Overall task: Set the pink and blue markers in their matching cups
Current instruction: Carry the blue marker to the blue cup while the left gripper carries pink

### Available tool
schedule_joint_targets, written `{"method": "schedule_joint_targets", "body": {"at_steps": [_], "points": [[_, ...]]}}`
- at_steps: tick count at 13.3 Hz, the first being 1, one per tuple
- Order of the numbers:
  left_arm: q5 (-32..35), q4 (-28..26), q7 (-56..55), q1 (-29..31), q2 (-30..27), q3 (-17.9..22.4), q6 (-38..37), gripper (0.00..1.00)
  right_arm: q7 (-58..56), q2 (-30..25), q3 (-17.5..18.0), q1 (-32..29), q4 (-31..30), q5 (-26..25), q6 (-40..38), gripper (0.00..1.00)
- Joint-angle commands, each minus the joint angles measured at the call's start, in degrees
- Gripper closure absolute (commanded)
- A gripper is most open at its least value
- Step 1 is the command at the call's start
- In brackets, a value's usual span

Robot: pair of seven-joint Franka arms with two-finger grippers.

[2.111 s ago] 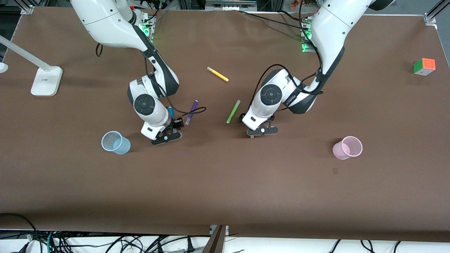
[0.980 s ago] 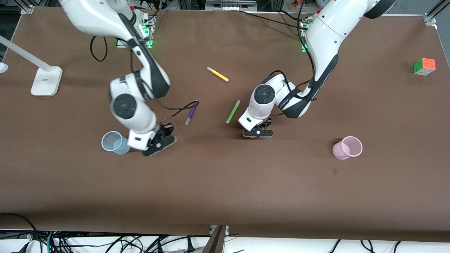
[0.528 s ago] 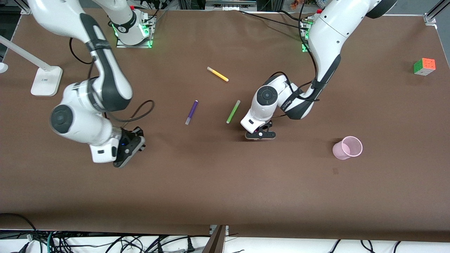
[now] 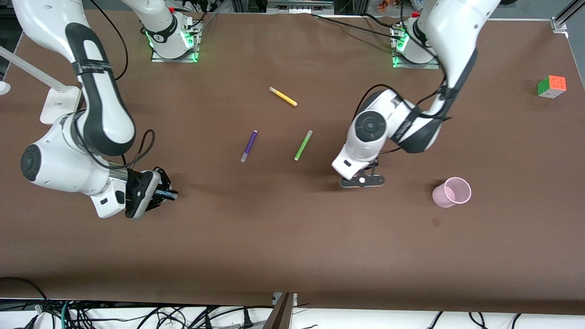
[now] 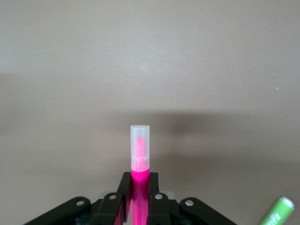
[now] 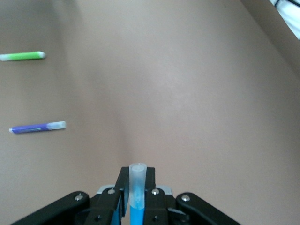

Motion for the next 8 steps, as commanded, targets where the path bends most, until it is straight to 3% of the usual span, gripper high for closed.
{"method": "schedule_joint_targets", "body": {"at_steps": [1, 4, 8], "points": [[-5.8, 6.5, 9.0, 5.6, -1.6, -1.1, -10.3, 1.00, -8.2, -0.1, 0.6, -3.4, 0.4, 4.9, -4.3, 0.90], [-5.9, 8.3, 26.0, 12.3, -3.4, -1.0, -15.0, 1.00, -13.9, 0.2, 0.6, -5.9, 0.4, 8.5, -7.4, 0.90], [-5.3, 8.1, 55.1, 20.0, -4.8, -1.0, -12.4, 1.00, -21.3, 1.0, 0.6, -8.3, 0.1, 12.4, -9.8, 0.90]]}}
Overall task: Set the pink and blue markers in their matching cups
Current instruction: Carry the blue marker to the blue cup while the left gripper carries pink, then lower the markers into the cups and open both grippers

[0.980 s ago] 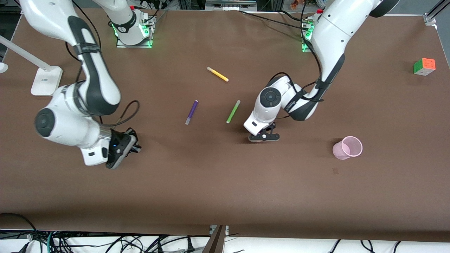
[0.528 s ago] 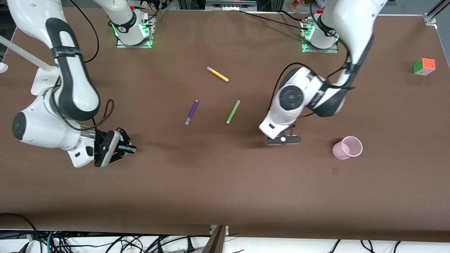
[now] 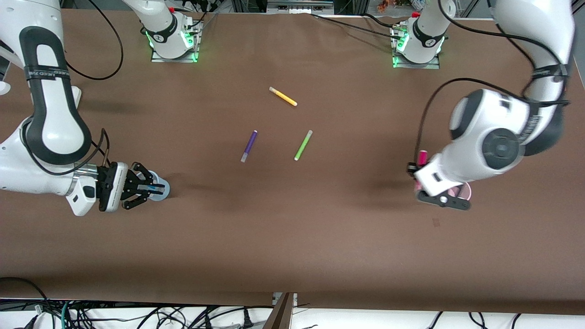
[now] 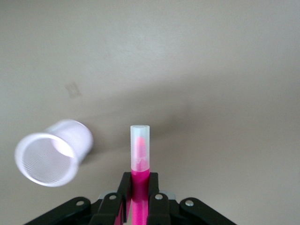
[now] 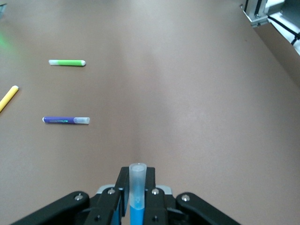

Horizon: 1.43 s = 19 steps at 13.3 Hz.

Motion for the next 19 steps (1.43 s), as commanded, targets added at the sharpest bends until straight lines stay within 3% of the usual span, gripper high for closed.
{"method": "schedule_joint_targets", "body": {"at_steps": [1, 4, 9, 10, 11, 12, 14, 16, 19], "points": [[-1.1, -0.5, 17.2, 4.1, -1.0, -0.9, 2.6, 1.00, -4.6, 0.6, 0.6, -2.1, -0.1, 3.1, -2.5, 0.90], [-5.1, -0.8, 39.0, 8.0, -0.6, -1.0, 6.9, 1.00, -11.0, 2.4, 0.6, -3.8, -0.2, 7.2, -4.5, 0.90], [-29.2, -3.0, 73.7, 17.4, 4.2, -0.9, 9.9, 1.00, -15.1, 3.7, 0.6, -6.8, -0.2, 8.7, -8.4, 0.89], [-32.2, -3.6, 78.8, 18.8, 5.3, -0.9, 9.9, 1.00, -15.0, 3.7, 0.6, -6.9, -0.1, 8.7, -8.6, 0.83], [-33.9, -3.7, 82.7, 20.0, 6.5, -0.9, 9.9, 1.00, -14.2, 3.8, 0.6, -7.1, -0.2, 8.7, -8.7, 0.62], [-35.9, -3.7, 86.5, 20.7, 7.9, -0.9, 9.9, 1.00, -13.8, 4.1, 0.6, -7.3, -0.2, 8.7, -8.9, 0.01], [-42.7, -3.9, 95.4, 22.8, 11.3, -0.9, 9.7, 1.00, -8.4, 4.0, 0.5, -7.6, -0.1, 8.7, -9.1, 0.00], [-47.3, -8.0, 97.7, 24.4, 11.8, -0.9, 9.7, 1.00, -0.8, 3.4, 0.6, -7.3, 0.4, 7.9, -9.0, 0.00], [-47.8, -8.4, 101.9, 26.2, 12.0, -0.9, 9.5, 1.00, 13.9, 2.7, 0.7, -5.8, 2.5, 4.7, -8.5, 0.00]]}}
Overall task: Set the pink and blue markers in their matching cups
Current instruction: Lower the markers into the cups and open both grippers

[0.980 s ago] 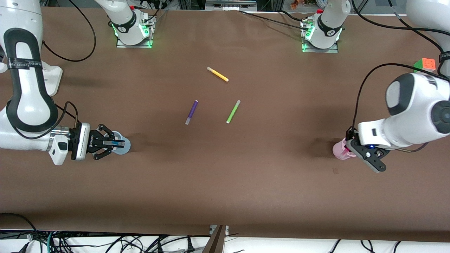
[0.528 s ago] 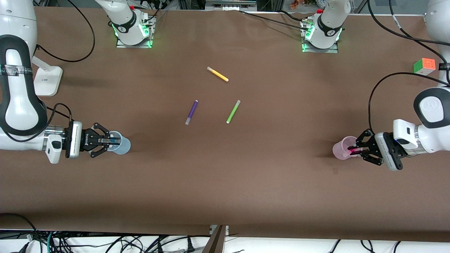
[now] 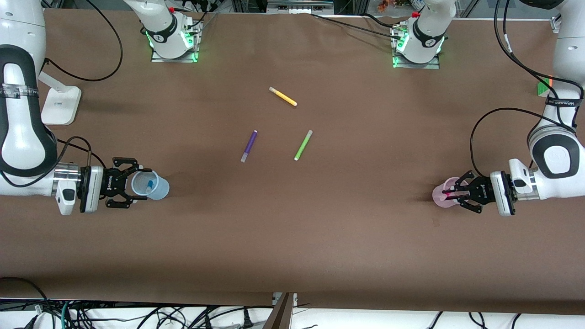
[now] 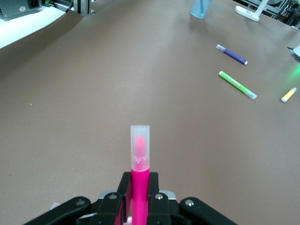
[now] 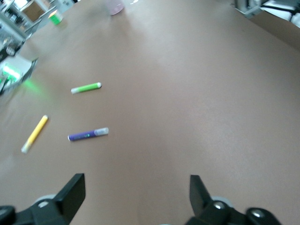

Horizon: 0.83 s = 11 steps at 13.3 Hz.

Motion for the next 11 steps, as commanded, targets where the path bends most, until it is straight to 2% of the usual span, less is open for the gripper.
{"method": "schedule_joint_targets", "body": {"at_steps": [1, 5, 9, 10, 11], "points": [[-1.8, -1.4, 5.0, 2.3, -1.0, -1.0, 0.2, 1.00, 13.5, -1.4, 0.5, 1.1, 2.1, -4.6, -0.4, 0.00], [-1.7, -1.3, 6.5, 3.4, -0.6, -0.8, 0.1, 1.00, 38.6, -1.7, 0.8, 4.5, 9.1, -16.6, -1.1, 0.00], [-1.7, -1.3, 7.3, 4.3, 0.2, -0.8, 0.1, 1.00, 63.0, -4.8, 0.9, 8.6, 10.7, -28.5, -3.9, 0.00], [-1.3, -1.2, 7.7, 4.3, 0.2, -0.8, 0.1, 0.77, 68.0, -5.8, 0.9, 9.0, 10.7, -31.4, -4.2, 0.00], [-1.2, -1.0, 8.6, 4.2, 0.2, -0.8, 0.2, 0.01, 71.5, -6.9, 0.9, 9.7, 10.7, -34.2, -5.8, 0.00]]}}
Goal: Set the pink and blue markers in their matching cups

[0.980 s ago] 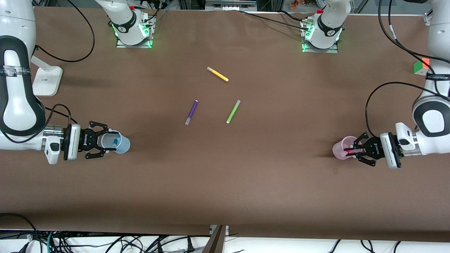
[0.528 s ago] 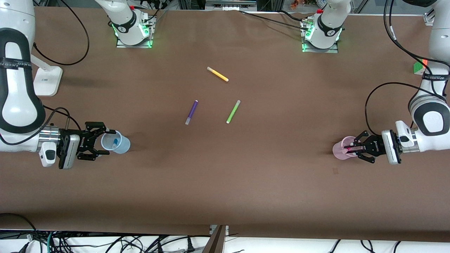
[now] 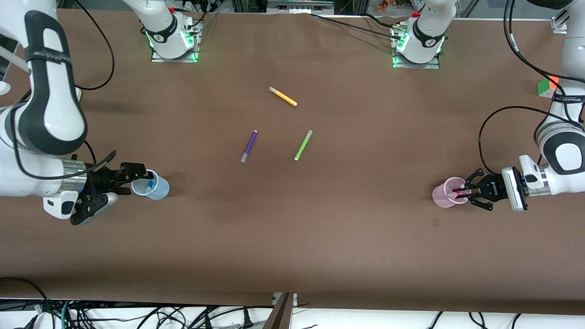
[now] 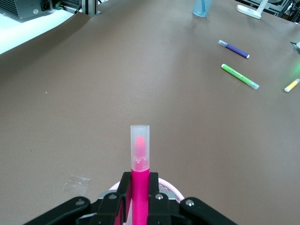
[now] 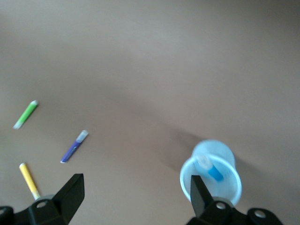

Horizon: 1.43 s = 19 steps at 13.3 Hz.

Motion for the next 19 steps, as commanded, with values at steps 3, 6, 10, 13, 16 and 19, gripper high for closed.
{"method": "schedule_joint_targets", "body": {"at_steps": [3, 6, 10, 13, 16, 19], "points": [[-1.2, -0.2, 5.2, 0.9, -0.3, -0.7, 0.2, 0.00, 16.4, -4.9, -0.3, 1.2, 0.1, -9.4, -8.2, 0.00], [-1.1, 0.1, 3.1, 0.8, -1.3, -0.7, 0.2, 0.00, 21.1, -7.9, -0.2, 1.4, 0.1, -12.3, -14.0, 0.00], [9.5, 0.3, -23.6, -0.5, -12.2, -1.5, -1.9, 0.00, 23.3, -12.8, -0.2, 1.6, -1.9, -14.1, -14.9, 0.00], [19.6, 0.6, -47.2, -3.7, -21.3, -2.1, -6.4, 0.00, 23.2, -19.8, -0.4, 0.3, -5.8, -17.4, -14.8, 0.00], [22.3, 2.8, -73.3, -5.7, -25.2, -2.2, -14.4, 0.00, 22.9, -24.1, -0.4, 0.2, -8.1, -18.7, -14.5, 0.00], [24.7, 7.0, -99.6, -7.4, -25.1, -2.3, -22.7, 0.00, 22.8, -28.2, -0.4, -0.1, -12.0, -18.7, -14.7, 0.00]]}}
